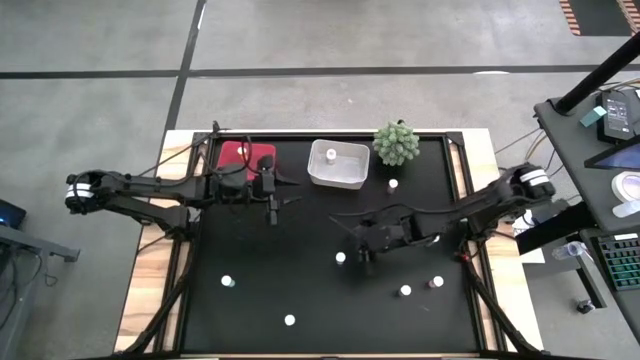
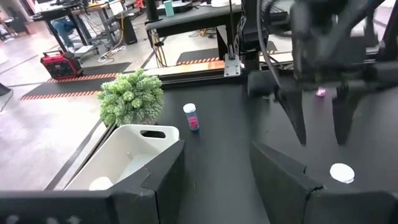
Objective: Pick and place medicine bottles into bin by pill shape (circle, oval)
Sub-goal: Put the blue capsule bottle into the white bin
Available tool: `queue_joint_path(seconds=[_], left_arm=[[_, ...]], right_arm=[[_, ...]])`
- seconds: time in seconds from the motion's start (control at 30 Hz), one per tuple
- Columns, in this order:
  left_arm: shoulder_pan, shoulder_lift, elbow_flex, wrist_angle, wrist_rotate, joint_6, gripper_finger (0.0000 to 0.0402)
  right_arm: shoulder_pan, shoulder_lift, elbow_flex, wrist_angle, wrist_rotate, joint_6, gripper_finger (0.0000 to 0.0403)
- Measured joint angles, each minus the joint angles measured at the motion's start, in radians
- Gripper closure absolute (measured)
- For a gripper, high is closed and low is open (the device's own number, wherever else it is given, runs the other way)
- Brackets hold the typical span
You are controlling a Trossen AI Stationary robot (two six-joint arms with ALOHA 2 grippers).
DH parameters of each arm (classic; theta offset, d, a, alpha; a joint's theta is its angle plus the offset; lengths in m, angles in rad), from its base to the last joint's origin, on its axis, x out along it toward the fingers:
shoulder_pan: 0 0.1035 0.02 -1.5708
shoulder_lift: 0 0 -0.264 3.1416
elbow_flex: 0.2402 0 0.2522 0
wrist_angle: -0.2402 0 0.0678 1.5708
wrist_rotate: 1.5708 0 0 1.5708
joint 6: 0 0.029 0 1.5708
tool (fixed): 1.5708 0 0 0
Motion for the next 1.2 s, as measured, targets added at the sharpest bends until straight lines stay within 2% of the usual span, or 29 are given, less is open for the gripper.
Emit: queue_joint_path(seconds=[0.33, 1.07, 1.2], left_arm=[[-0.001, -0.003, 0.000, 0.000, 0.003, -0.002, 0.0237], [-0.001, -0.002, 0.000, 0.001, 0.007, 0.000, 0.0237], [-0.001, -0.002, 0.000, 0.001, 0.009, 0.001, 0.0237]], right_arm=[[0.002, 0.115, -0.001, 0.173, -0.072, -0.057, 0.0196], [-0.014, 0.168, -0.005, 0.201, -0.072, -0.057, 0.0210], [-0.015, 0.167, -0.005, 0.200, -0.073, -0.057, 0.0227]])
